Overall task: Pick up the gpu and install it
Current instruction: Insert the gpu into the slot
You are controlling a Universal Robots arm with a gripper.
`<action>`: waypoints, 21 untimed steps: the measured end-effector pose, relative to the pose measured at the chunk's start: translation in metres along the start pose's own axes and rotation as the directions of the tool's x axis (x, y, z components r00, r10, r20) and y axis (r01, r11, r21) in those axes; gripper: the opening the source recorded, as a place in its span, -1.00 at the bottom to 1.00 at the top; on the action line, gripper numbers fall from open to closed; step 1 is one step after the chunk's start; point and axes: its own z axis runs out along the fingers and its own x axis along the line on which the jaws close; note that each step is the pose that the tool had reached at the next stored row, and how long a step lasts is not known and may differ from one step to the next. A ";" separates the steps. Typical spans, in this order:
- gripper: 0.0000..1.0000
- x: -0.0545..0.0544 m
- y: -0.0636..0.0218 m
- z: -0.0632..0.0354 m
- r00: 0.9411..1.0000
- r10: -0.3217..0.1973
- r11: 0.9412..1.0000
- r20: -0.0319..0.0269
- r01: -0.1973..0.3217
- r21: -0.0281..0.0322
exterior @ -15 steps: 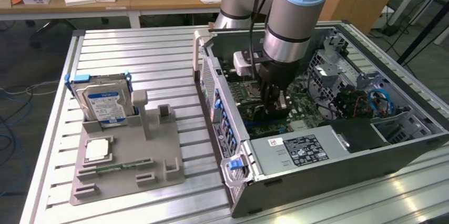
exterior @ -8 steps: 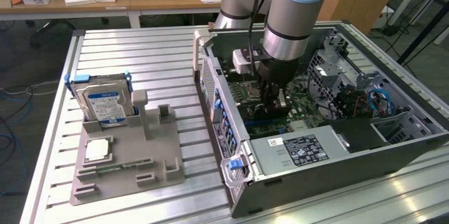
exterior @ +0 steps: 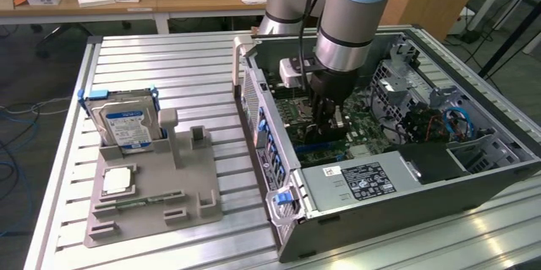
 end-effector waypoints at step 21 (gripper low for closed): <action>-0.47 0.000 0.0002 0.0046 1.000 0.000 1.000 -0.006 0.000 0.003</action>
